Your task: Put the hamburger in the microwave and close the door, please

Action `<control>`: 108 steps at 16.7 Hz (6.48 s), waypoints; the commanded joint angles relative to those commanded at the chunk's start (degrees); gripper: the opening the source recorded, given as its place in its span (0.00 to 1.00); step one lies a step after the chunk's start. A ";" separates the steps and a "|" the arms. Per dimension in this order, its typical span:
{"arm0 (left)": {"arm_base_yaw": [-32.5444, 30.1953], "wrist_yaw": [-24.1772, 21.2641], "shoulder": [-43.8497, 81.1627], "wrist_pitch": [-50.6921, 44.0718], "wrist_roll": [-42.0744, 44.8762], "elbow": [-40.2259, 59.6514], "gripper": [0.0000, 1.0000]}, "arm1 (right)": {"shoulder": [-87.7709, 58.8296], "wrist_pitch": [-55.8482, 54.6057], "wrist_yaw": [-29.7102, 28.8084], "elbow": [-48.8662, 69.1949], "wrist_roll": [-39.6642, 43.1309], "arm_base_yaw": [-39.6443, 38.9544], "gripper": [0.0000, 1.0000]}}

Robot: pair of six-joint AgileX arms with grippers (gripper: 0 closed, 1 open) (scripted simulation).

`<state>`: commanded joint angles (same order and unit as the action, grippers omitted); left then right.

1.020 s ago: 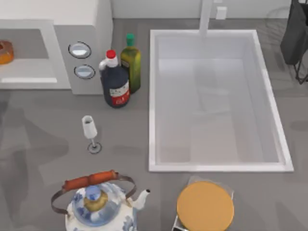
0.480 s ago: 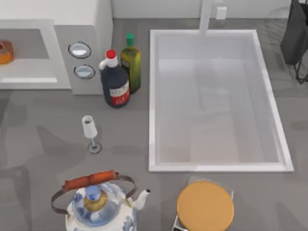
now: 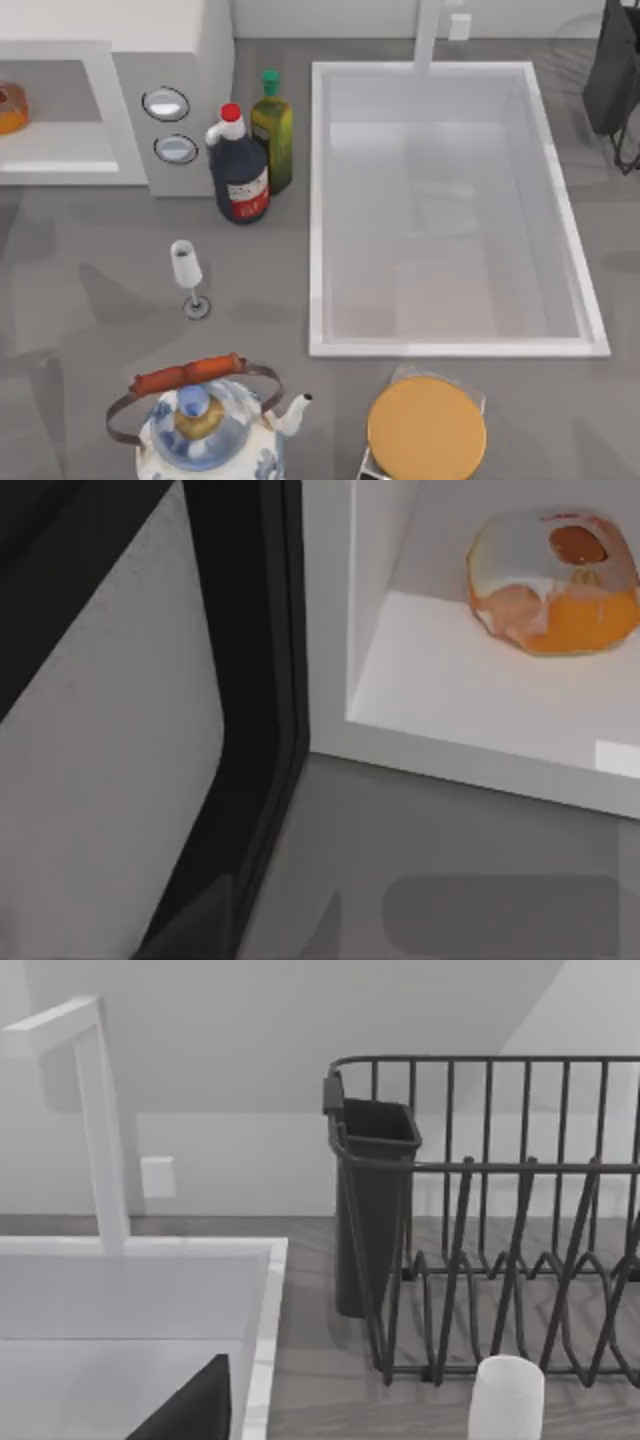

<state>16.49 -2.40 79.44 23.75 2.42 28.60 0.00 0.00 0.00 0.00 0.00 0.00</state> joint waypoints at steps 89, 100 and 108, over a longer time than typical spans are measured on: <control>-29.92 15.89 -71.41 -20.31 -2.24 -23.99 0.00 | 0.00 0.00 0.00 0.00 0.00 0.00 1.00; -19.14 8.45 -58.72 -27.63 5.90 -12.50 0.00 | 0.00 0.00 0.00 0.00 0.00 0.00 1.00; 11.85 -13.44 -18.74 -47.56 28.46 20.00 0.00 | 0.00 0.00 0.00 0.00 0.00 0.00 1.00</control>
<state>28.34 -15.84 60.70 -23.80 30.88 48.60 0.00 0.00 0.00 0.00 0.00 0.00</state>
